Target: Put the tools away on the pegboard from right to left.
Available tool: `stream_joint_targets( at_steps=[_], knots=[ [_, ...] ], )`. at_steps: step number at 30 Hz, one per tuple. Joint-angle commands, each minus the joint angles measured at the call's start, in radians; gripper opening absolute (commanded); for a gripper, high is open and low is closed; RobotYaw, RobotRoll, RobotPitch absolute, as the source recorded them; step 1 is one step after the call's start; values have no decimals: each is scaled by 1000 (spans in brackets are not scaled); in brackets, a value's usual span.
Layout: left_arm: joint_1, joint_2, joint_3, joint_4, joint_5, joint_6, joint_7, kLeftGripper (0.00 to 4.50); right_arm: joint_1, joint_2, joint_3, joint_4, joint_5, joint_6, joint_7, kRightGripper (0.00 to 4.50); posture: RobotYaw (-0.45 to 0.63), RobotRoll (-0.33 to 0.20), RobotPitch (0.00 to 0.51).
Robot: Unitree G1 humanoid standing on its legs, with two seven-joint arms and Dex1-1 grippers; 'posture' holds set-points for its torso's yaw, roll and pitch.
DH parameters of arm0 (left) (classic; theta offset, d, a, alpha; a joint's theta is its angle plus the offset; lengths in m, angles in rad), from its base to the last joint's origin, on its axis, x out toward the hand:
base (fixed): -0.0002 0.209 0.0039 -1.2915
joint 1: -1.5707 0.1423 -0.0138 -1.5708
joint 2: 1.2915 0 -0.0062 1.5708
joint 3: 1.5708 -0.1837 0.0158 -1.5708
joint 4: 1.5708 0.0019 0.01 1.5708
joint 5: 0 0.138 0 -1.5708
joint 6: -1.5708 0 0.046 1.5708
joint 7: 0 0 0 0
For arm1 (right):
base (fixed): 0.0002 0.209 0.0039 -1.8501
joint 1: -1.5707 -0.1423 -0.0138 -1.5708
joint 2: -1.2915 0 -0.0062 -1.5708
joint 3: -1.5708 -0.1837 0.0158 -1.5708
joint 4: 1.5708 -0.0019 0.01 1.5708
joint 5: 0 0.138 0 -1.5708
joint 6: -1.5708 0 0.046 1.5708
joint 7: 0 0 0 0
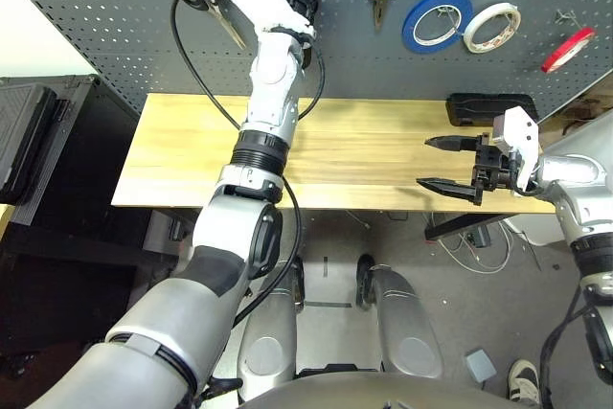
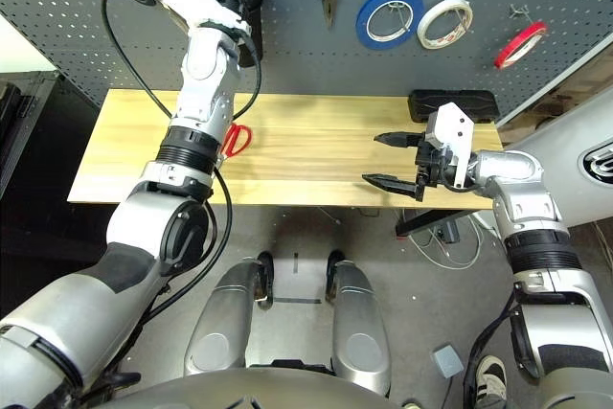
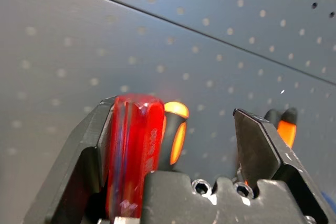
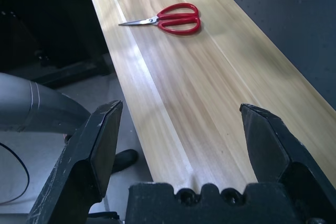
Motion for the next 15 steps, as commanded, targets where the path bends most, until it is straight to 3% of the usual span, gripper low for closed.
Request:
stream_joint_targets(
  at_steps=[1, 10, 15],
  knots=[
    [33, 29, -26, -166, -9, 108, -43, 4444, -18, 7, -3, 35, -4, -14, 9, 4500, -24, 0, 243],
    [144, 146, -44, -590, -30, 407, -117, 4444, -56, 27, 1, 93, -9, -46, 29, 4500, 10, 0, 226],
    [277, 236, -19, -762, -41, 521, -147, 4444, -68, 37, 4, 112, -13, -60, 42, 4500, 20, 0, 225]
  ],
)
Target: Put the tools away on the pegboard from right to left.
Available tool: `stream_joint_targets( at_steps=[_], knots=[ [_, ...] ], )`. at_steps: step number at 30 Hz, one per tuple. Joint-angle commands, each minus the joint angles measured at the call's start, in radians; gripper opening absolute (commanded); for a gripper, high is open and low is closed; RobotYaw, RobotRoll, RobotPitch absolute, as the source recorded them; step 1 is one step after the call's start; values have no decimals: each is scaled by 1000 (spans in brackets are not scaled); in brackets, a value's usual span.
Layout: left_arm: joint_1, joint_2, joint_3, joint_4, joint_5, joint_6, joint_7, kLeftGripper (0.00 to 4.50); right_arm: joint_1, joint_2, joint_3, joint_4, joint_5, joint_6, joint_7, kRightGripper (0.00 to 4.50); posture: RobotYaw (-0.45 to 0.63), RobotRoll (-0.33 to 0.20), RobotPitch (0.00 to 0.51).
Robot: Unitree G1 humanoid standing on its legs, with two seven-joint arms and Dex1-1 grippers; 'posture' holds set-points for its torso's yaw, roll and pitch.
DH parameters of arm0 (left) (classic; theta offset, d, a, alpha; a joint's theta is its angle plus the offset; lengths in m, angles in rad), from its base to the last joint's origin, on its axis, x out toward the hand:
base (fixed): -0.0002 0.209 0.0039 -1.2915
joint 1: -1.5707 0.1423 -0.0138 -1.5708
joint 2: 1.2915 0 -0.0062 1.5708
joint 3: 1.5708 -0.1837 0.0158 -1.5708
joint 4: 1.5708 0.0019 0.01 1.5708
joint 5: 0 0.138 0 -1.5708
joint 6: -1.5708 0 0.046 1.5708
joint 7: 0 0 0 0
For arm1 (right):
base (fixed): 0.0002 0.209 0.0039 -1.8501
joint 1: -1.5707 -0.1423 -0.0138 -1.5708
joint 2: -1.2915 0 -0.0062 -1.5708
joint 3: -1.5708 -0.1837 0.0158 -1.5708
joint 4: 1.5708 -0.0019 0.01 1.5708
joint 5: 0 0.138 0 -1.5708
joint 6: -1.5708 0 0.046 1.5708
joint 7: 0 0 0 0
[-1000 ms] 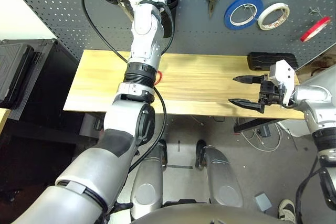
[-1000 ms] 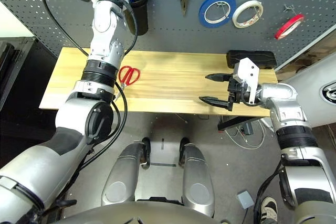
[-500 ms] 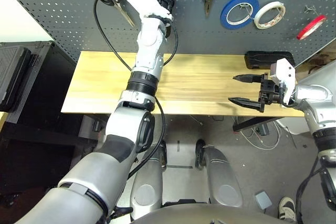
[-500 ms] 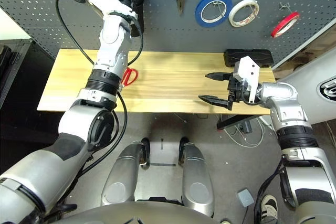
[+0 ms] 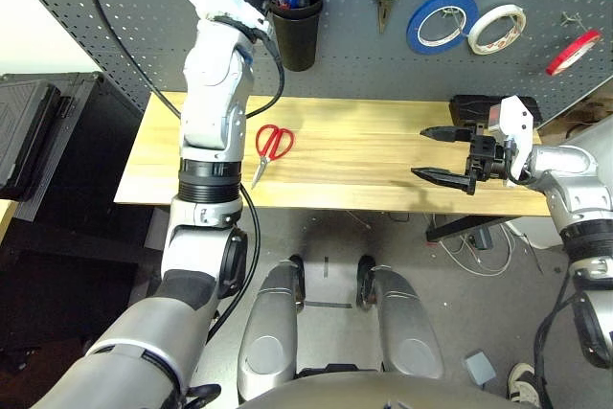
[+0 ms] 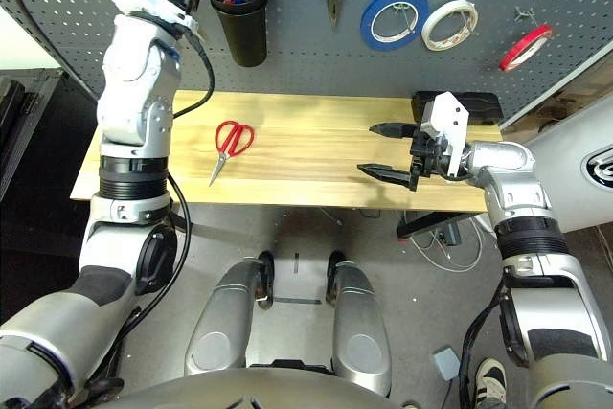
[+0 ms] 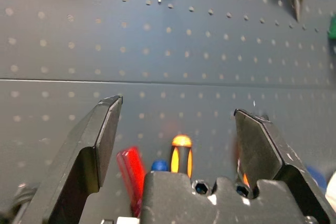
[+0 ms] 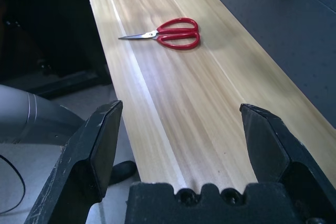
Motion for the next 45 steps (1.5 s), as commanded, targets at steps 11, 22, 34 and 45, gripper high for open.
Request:
stream_joint_targets(
  at_steps=[11, 22, 34, 45],
  knots=[
    [368, 145, -71, -254, -109, 317, -193, 4444, -11, 9, -1, 41, -9, -19, 38, 4500, 30, 0, 236],
    [462, 144, -199, 21, -9, 399, -168, 4444, 35, 13, 14, -66, 1, 18, 56, 4500, -3, 0, 254],
    [285, 92, -191, 473, 88, 238, -150, 4444, 39, 56, 33, -150, -7, 59, 28, 4500, -34, 0, 281],
    [183, 70, -165, 786, 128, 104, -134, 4444, 81, 64, 46, -216, 9, 72, 4, 4500, -54, 0, 312]
  ],
)
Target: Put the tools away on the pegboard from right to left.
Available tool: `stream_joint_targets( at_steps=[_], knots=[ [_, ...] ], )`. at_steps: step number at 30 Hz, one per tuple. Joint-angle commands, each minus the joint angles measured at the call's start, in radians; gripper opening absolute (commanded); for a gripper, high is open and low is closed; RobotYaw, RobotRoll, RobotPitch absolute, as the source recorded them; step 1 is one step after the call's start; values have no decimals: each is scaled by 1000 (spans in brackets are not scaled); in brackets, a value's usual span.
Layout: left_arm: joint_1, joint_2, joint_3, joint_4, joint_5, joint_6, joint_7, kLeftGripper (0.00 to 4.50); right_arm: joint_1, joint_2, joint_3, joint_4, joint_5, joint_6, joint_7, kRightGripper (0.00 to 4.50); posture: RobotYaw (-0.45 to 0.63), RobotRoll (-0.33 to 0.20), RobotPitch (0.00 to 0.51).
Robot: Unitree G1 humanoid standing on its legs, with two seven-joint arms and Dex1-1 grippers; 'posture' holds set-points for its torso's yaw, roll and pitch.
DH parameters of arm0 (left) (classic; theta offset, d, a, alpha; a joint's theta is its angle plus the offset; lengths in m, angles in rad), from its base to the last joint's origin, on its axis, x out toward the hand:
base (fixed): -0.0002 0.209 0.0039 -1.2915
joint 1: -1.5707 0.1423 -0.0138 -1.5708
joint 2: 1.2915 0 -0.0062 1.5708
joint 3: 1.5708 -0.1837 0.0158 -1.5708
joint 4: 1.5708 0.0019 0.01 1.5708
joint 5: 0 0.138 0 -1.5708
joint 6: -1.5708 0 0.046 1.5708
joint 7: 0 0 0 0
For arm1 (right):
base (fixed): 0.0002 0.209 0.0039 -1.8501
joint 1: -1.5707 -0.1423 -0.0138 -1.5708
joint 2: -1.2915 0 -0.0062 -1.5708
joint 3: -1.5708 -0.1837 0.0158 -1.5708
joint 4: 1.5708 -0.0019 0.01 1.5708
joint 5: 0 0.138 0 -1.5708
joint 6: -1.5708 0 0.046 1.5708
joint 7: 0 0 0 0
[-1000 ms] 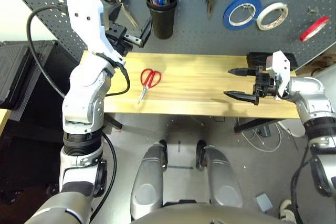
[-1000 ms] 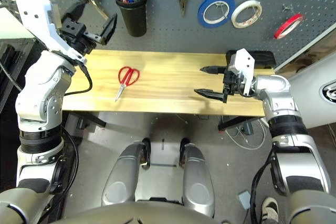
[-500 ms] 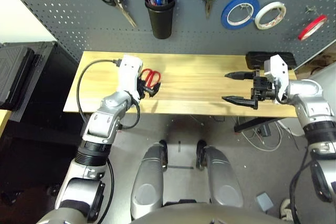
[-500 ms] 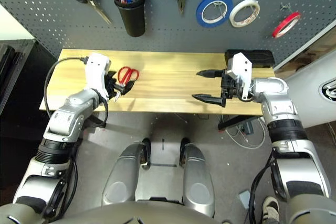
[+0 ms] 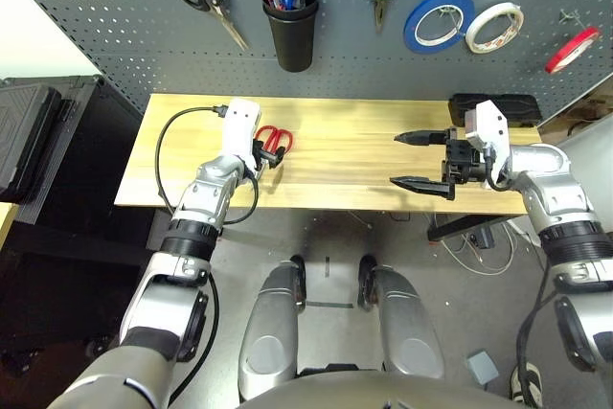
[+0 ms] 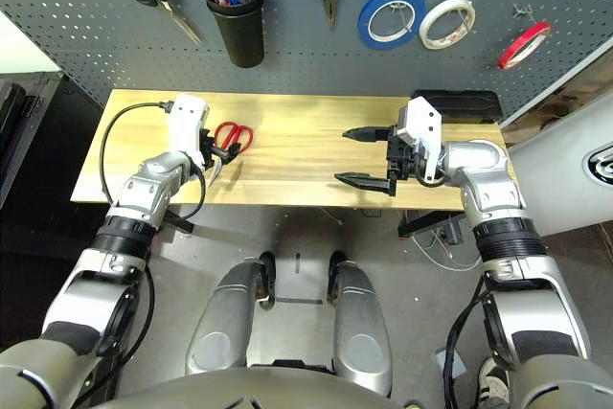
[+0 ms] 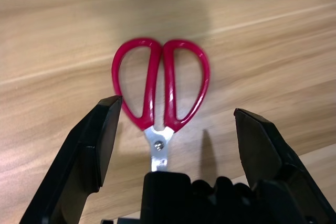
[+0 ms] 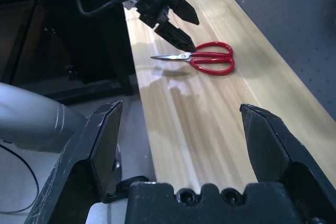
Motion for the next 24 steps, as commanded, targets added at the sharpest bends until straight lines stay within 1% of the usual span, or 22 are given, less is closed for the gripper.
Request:
stream_joint_targets(
  at_steps=[1, 4, 11, 15, 21, 24],
  knots=[
    [-23, -8, 16, 93, 18, -44, 11, 4444, 25, 10, -6, -34, 16, -4, -20, 4500, -56, 0, 317],
    [-53, -10, 26, 162, 24, -75, 14, 4444, 21, 18, -20, -55, 32, 13, -46, 4500, -64, 0, 327],
    [-115, -11, 47, 334, 40, -141, 35, 4444, 47, -11, -12, -99, 46, 39, -43, 4500, -73, 0, 342],
    [-159, -17, 91, 443, 24, -167, 74, 4444, 68, -29, -16, -133, 57, 64, -43, 4500, -85, 0, 356],
    [-185, -30, 108, 503, 31, -201, 74, 4444, 96, -52, -18, -173, 72, 92, -47, 4500, -92, 0, 366],
    [-200, -35, 140, 526, 12, -200, 90, 4444, 100, -57, -18, -182, 75, 100, -47, 4500, -97, 0, 369]
  ],
)
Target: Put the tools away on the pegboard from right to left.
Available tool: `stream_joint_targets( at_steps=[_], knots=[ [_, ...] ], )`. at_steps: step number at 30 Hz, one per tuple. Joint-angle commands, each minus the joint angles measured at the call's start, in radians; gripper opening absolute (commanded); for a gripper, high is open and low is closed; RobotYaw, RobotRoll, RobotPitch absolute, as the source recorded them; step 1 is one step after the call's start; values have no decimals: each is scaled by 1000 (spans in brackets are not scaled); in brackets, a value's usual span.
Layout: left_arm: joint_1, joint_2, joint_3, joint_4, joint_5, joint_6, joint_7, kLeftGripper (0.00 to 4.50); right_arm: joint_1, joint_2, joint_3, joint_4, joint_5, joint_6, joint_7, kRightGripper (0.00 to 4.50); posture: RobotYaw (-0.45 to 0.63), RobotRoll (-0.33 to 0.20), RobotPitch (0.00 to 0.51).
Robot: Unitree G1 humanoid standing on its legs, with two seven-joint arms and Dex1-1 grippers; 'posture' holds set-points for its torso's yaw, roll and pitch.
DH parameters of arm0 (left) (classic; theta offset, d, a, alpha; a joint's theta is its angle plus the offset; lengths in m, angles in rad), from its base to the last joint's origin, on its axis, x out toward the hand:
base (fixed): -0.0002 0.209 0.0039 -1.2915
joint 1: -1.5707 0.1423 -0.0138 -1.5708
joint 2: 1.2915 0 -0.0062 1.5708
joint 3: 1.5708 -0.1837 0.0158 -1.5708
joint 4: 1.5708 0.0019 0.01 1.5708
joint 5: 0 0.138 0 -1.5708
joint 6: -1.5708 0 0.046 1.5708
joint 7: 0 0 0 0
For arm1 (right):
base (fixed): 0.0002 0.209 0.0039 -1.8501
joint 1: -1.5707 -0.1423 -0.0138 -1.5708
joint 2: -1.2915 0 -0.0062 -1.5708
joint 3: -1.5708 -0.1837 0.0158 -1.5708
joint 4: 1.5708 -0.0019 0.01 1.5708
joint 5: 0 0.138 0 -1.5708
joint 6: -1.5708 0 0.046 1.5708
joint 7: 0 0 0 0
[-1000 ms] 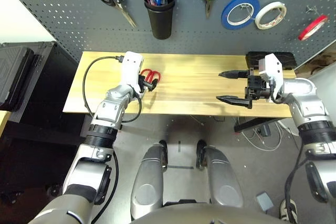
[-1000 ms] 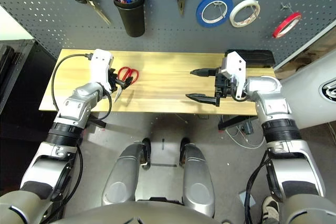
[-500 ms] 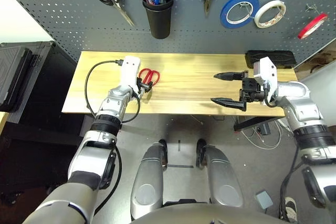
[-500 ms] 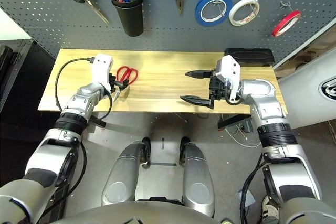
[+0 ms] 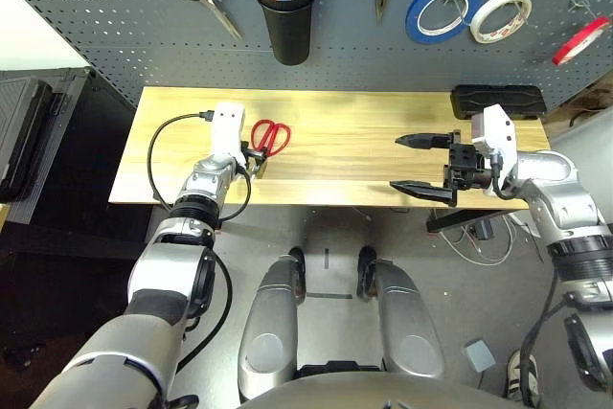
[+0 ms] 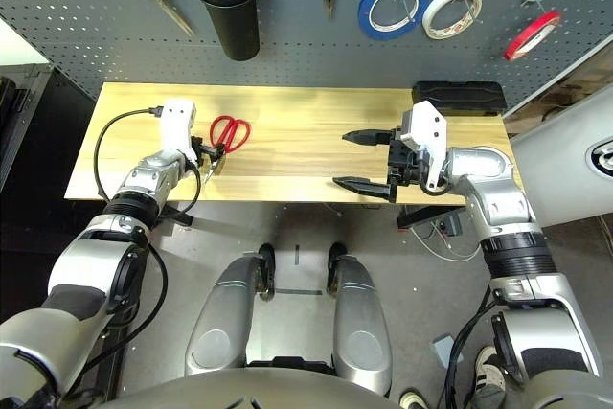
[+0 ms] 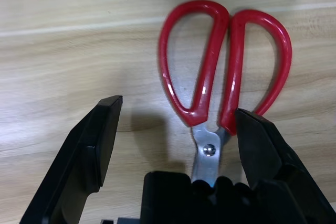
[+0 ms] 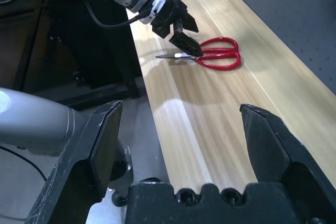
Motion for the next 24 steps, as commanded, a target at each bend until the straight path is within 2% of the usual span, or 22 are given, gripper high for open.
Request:
stream_joint_targets(
  at_steps=[1, 10, 19, 22, 24],
  knots=[
    [-14, -7, 42, 50, -22, 2, 25, 4444, 24, -19, -12, -25, 11, 16, 2, 4500, -97, 0, 369],
    [-55, -2, 182, 106, -110, 10, 88, 4444, 43, -35, -13, -53, 20, 36, -2, 4500, -109, 0, 376],
    [-46, -17, 167, 147, -76, -13, 138, 4444, 51, -41, -13, -77, 28, 54, -9, 4500, -113, 0, 375],
    [-46, -30, 157, 153, -63, -32, 165, 3863, 51, -41, -12, -84, 30, 60, -11, 4500, -114, 0, 374],
    [-45, -38, 150, 155, -55, -34, 172, 3125, 48, -41, -11, -86, 31, 61, -13, 4500, -114, 0, 374]
  ],
)
